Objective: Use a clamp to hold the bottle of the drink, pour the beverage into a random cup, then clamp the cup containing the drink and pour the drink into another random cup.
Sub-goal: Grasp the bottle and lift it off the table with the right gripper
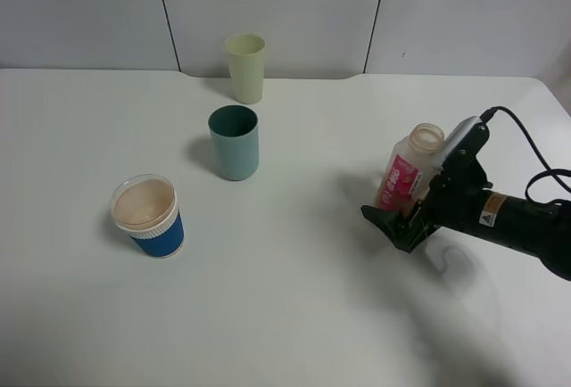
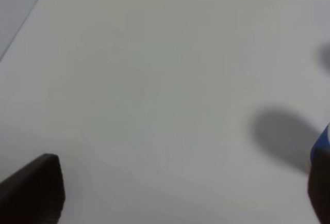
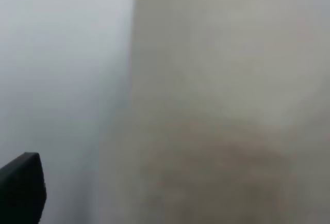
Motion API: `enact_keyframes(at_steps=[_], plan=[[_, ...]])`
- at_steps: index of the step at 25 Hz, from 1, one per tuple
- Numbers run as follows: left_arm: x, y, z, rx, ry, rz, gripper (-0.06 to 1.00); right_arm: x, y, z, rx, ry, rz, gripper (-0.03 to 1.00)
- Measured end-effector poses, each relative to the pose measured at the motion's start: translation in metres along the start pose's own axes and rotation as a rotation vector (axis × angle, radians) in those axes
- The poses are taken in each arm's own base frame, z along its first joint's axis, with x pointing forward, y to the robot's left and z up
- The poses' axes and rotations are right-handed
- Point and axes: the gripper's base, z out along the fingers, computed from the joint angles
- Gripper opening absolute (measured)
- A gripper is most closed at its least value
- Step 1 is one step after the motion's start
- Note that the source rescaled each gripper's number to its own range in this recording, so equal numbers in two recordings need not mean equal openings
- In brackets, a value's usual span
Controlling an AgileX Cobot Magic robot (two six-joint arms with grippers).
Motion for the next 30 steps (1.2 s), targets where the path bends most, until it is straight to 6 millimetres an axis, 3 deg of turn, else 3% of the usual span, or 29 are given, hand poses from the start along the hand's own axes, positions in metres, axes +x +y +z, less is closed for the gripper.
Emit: enact_keyframes(at_steps=[7,10,11,13,14,15,19,30], plan=[[0.0,0.0,0.0,0.0,0.0,0.0,0.88,-0.0033,0.0057,0.0032,-0.031,-0.011,-0.016,0.94],[0.0,0.0,0.0,0.0,0.0,0.0,0.88,-0.0033,0.0057,0.0032,-0.031,-0.011,0.004,0.81],[0.0,0.0,0.0,0.0,0.0,0.0,0.88,-0.0033,0.0057,0.0032,-0.03,-0.011,0.011,0.73],[0.0,0.0,0.0,0.0,0.0,0.0,0.88,-0.0033,0.0057,0.0032,-0.03,-0.01,0.013,0.69],[0.0,0.0,0.0,0.0,0.0,0.0,0.88,-0.0032,0.0055,0.0032,-0.028,-0.01,0.028,0.57],[0.0,0.0,0.0,0.0,0.0,0.0,0.88,-0.0032,0.0055,0.0032,-0.028,-0.01,0.028,0.57],[0.0,0.0,0.0,0.0,0.0,0.0,0.88,-0.0031,0.0024,0.004,0.017,-0.002,0.062,0.02],[0.0,0.0,0.0,0.0,0.0,0.0,0.88,-0.003,0.0012,0.0042,0.033,0.0,0.079,0.01]])
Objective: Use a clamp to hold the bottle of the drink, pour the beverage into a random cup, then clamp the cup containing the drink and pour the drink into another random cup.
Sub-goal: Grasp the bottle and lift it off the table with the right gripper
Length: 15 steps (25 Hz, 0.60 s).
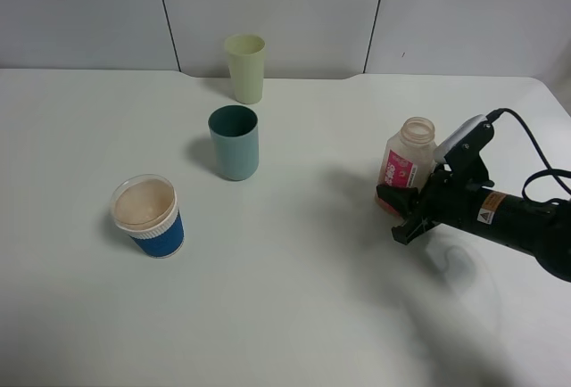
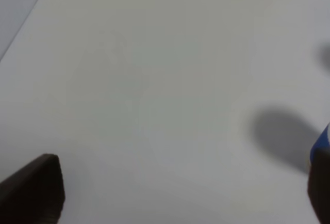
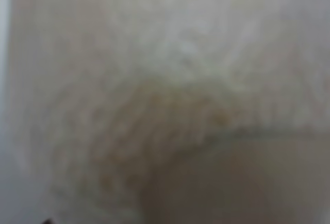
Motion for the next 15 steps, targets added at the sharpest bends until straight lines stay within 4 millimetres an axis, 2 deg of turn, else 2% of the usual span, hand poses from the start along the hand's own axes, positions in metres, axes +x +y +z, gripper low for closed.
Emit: enact_keyframes(at_steps=[15], plan=[[0.0,0.0,0.0,0.0,0.0,0.0,0.88,-0.0021,-0.0022,-0.0008,0.019,0.005,0.042,0.01]])
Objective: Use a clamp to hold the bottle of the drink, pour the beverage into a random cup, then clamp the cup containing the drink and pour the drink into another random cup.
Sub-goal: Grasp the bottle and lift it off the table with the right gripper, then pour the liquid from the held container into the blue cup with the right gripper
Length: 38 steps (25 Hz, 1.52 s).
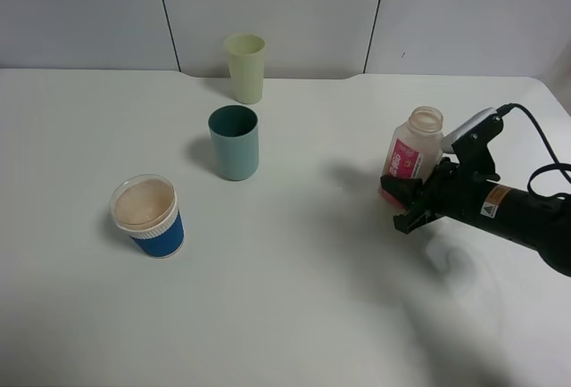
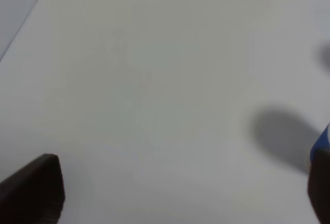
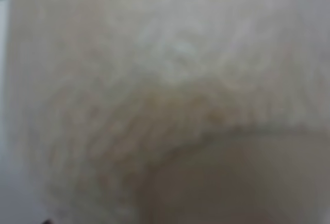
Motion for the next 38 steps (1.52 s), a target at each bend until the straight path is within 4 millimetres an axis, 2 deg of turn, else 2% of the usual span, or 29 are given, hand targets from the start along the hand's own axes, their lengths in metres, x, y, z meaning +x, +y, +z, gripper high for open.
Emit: enact_keyframes(at_steps=[7,11,14,16,25,31,38], plan=[[0.0,0.0,0.0,0.0,0.0,0.0,0.88,-0.027,-0.005,-0.006,0.052,-0.087,0.029,0.01],[0.0,0.0,0.0,0.0,0.0,0.0,0.88,-0.044,0.001,-0.006,0.082,-0.139,0.033,0.01],[0.0,0.0,0.0,0.0,0.0,0.0,0.88,-0.046,0.003,-0.005,0.083,-0.143,0.04,0.01],[0.0,0.0,0.0,0.0,0.0,0.0,0.88,-0.054,0.012,-0.003,0.088,-0.165,0.063,0.01],[0.0,0.0,0.0,0.0,0.0,0.0,0.88,-0.068,0.019,-0.005,0.083,-0.213,0.073,0.01],[0.0,0.0,0.0,0.0,0.0,0.0,0.88,-0.085,0.036,-0.005,0.028,-0.26,0.052,0.01],[0.0,0.0,0.0,0.0,0.0,0.0,0.88,-0.109,0.06,0.017,-0.049,-0.223,0.013,0.01]])
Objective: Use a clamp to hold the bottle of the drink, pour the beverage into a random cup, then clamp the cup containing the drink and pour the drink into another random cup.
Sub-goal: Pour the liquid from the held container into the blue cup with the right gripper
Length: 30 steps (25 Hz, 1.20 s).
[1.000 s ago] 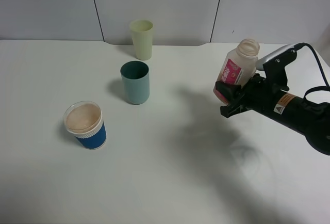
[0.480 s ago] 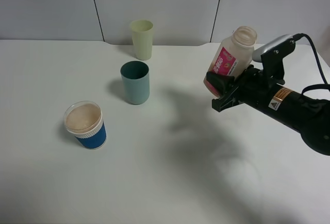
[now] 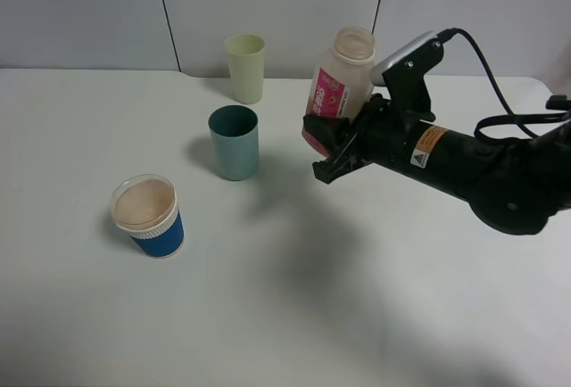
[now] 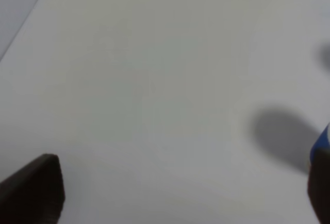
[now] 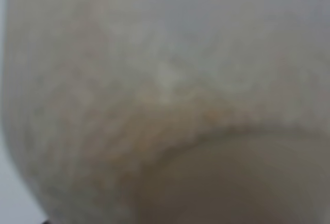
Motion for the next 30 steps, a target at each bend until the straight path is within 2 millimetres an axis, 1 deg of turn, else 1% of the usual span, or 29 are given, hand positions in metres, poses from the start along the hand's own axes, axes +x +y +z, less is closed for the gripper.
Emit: enact_keyframes(at_steps=[4,6,9,11,19,24,30], plan=[[0.0,0.0,0.0,0.0,0.0,0.0,0.88,-0.01,0.006,0.013,-0.026,0.008,-0.012,0.01],[0.0,0.0,0.0,0.0,0.0,0.0,0.88,-0.022,0.01,0.026,-0.041,0.013,-0.015,0.01],[0.0,0.0,0.0,0.0,0.0,0.0,0.88,-0.032,0.01,0.036,-0.044,0.015,-0.021,0.01],[0.0,0.0,0.0,0.0,0.0,0.0,0.88,-0.033,0.009,0.037,-0.043,0.02,-0.02,0.01],[0.0,0.0,0.0,0.0,0.0,0.0,0.88,-0.048,0.003,0.052,-0.027,0.067,-0.034,0.01],[0.0,0.0,0.0,0.0,0.001,0.0,0.88,-0.05,0.002,0.054,-0.025,0.094,-0.04,0.01],[0.0,0.0,0.0,0.0,0.001,0.0,0.88,-0.054,0.02,0.052,-0.079,0.119,-0.066,0.01]])
